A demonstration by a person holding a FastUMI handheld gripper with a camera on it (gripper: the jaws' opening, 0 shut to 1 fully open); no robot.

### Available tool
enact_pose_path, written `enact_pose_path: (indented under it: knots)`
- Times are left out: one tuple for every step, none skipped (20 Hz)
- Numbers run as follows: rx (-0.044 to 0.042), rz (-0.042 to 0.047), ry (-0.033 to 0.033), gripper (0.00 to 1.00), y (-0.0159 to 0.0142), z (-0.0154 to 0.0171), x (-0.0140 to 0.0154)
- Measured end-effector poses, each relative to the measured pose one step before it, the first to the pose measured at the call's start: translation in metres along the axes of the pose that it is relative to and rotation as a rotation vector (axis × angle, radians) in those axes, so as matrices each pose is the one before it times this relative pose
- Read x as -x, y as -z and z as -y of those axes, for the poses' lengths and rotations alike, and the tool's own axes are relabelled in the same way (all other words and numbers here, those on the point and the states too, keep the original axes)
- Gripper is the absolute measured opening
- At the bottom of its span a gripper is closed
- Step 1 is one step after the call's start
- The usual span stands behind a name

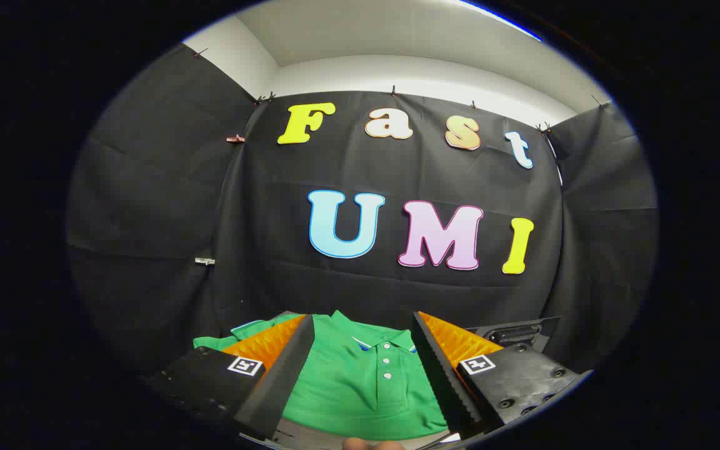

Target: Put the clothes into the washing machine and then close the washing machine lid.

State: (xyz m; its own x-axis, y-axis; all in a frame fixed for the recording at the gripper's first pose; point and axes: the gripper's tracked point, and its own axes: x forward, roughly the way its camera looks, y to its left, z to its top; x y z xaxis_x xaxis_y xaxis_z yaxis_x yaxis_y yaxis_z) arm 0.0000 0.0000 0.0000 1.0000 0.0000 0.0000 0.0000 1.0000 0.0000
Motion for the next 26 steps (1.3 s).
enact_pose_path:
  knots:
    - [0.00606, -0.00437, -0.00885, 0.98, 0.00004, 0.00050, -0.00037]
    - [0.00531, 0.00052, -0.00680, 0.98, -0.00088, -0.00059, -0.00005]
    - [0.00450, 0.00497, -0.00468, 0.98, -0.00198, 0.00135, -0.00084]
    - [0.00452, 0.00461, 0.00048, 0.98, -0.00218, 0.00264, -0.00161]
    - [-0.00117, 0.00078, -0.00003, 0.98, -0.00080, 0.00209, 0.00024]
    - [-0.00178, -0.00522, -0.00928, 0.98, 0.00144, -0.00182, -0.00170]
    - [0.00522, -0.01147, 0.00054, 0.98, 0.00235, 0.00167, -0.00062]
    - [0.00186, -0.00856, -0.00739, 0.98, 0.00207, 0.00078, -0.00136]
    - [0.00256, -0.00233, 0.00188, 0.99, 0.00010, 0.00140, -0.00065]
    - [-0.00264, 0.00612, 0.00484, 0.99, -0.00248, 0.00274, 0.00030]
    - [-0.00956, 0.00874, -0.00101, 0.99, -0.00266, 0.00052, -0.00076]
    - [-0.00437, 0.00237, -0.00041, 0.99, -0.00072, -0.00044, -0.00224]
    - [0.00127, -0.00229, -0.00051, 0.99, 0.00103, 0.00057, -0.00140]
    - [-0.00223, 0.00214, 0.00066, 0.98, -0.00093, 0.00126, -0.00103]
    - [-0.00439, 0.00324, -0.00442, 0.99, -0.00158, -0.00080, -0.00087]
    - [-0.00039, 0.00377, 0.00179, 0.99, -0.00022, 0.00058, -0.00067]
    - [-0.00209, 0.00255, -0.00059, 0.99, -0.00076, 0.00078, -0.00089]
    - [-0.00235, 0.00047, -0.00219, 0.99, 0.00038, -0.00136, -0.00075]
    - [-0.00044, 0.00012, -0.00058, 0.99, 0.00053, 0.00040, -0.00092]
    - [-0.00214, 0.00301, -0.00303, 0.99, -0.00126, 0.00062, -0.00250]
    - [-0.00174, -0.00029, -0.00013, 0.99, -0.00025, -0.00013, -0.00194]
    - [0.00200, -0.00432, -0.00073, 0.99, 0.00160, -0.00053, -0.00150]
    - [0.00293, -0.00508, -0.00112, 0.98, 0.00082, -0.00055, -0.00204]
    - [-0.00066, -0.01277, -0.00551, 0.98, 0.00125, -0.00088, -0.00290]
    - [-0.00709, -0.02197, -0.01612, 0.98, 0.00320, -0.00170, -0.00316]
    - [-0.00791, -0.01963, -0.00541, 0.98, 0.00174, -0.00009, -0.00267]
